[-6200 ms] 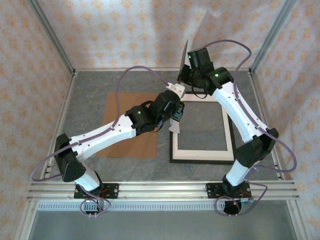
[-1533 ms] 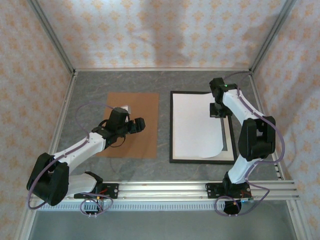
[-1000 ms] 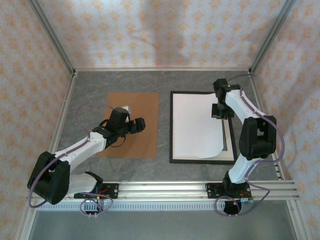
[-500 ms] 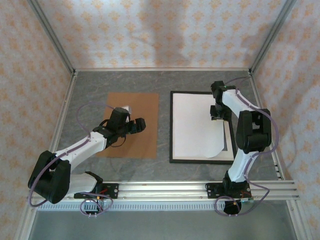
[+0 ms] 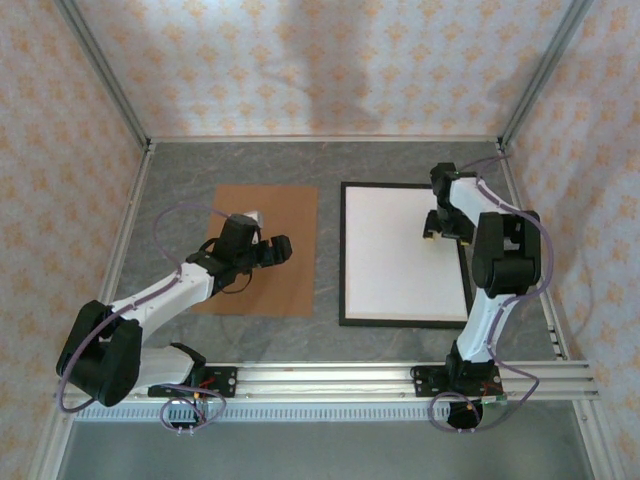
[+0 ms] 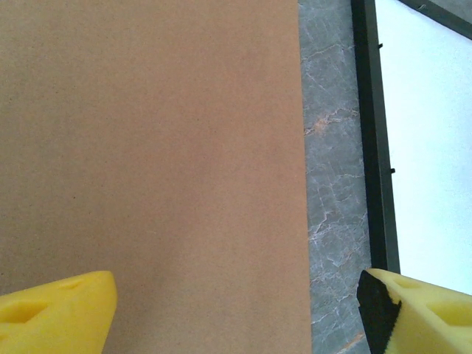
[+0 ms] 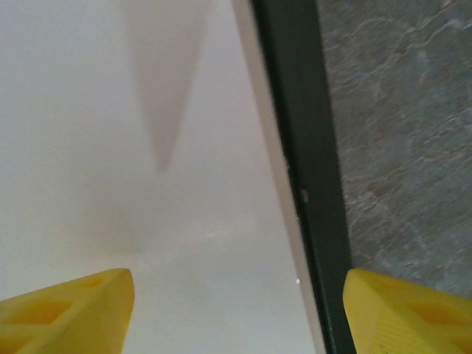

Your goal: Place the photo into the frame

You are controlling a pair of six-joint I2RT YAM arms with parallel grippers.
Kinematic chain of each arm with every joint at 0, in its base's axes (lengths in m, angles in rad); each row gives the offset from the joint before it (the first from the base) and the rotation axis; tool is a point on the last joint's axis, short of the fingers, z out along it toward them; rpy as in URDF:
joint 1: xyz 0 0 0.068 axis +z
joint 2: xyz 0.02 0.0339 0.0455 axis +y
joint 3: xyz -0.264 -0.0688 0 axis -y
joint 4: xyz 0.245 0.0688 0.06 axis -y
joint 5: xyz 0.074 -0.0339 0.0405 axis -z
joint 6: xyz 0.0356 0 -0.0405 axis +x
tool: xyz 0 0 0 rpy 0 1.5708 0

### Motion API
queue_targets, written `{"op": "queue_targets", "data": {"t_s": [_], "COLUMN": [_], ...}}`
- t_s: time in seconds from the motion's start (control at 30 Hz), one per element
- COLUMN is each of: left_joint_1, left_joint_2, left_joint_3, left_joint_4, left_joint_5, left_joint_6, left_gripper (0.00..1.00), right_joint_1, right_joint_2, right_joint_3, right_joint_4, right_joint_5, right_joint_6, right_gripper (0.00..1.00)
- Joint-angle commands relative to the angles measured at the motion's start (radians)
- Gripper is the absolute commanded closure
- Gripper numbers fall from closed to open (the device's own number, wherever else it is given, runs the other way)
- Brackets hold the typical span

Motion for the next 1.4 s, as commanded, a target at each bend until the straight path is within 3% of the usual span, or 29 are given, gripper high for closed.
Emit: {"op": "queue_targets", "data": {"t_s": [0.0, 0.17, 0.37, 0.53, 0.67, 0.77, 0.93, 1.2, 1.37], "left_joint_1": [0.006, 0.016, 0.157, 0.348, 0.437, 0.475, 0.492, 0.5, 0.503], "left_joint_2": [0.007, 0.0, 0.011, 0.175, 0.291, 0.38, 0.503, 0.557, 0.558], "left_joint_3": [0.039, 0.056, 0.08, 0.185, 0.285, 0.371, 0.49, 0.527, 0.486], "left_joint_4": [-0.016, -0.062, -0.109, -0.107, -0.151, -0.236, -0.375, -0.427, -0.4], "left_joint_5": [-0.03, -0.087, -0.159, -0.036, 0.004, 0.005, -0.002, -0.06, -0.038], "left_joint_6": [0.051, 0.094, 0.1, 0.078, 0.129, 0.198, 0.313, 0.369, 0.355], "left_gripper": [0.14, 0.08, 0.03, 0.03, 0.03, 0.03, 0.04, 0.04, 0.04], "right_joint_1": [-0.002, 0.03, 0.342, 0.576, 0.682, 0.716, 0.719, 0.729, 0.736], "right_joint_2": [-0.033, -0.15, -0.314, -0.183, -0.016, 0.096, 0.187, 0.27, 0.297], "right_joint_3": [0.028, -0.003, -0.084, -0.01, 0.131, 0.247, 0.259, 0.289, 0.296], "right_joint_4": [0.002, 0.052, 0.275, 0.397, 0.381, 0.317, 0.375, 0.394, 0.408], "right_joint_5": [0.066, 0.016, -0.194, -0.173, -0.119, -0.078, -0.116, -0.157, -0.181], "right_joint_6": [0.018, 0.015, 0.062, 0.232, 0.341, 0.421, 0.547, 0.583, 0.603], "right_gripper": [0.21, 0.14, 0.12, 0.12, 0.14, 0.16, 0.17, 0.18, 0.19]}}
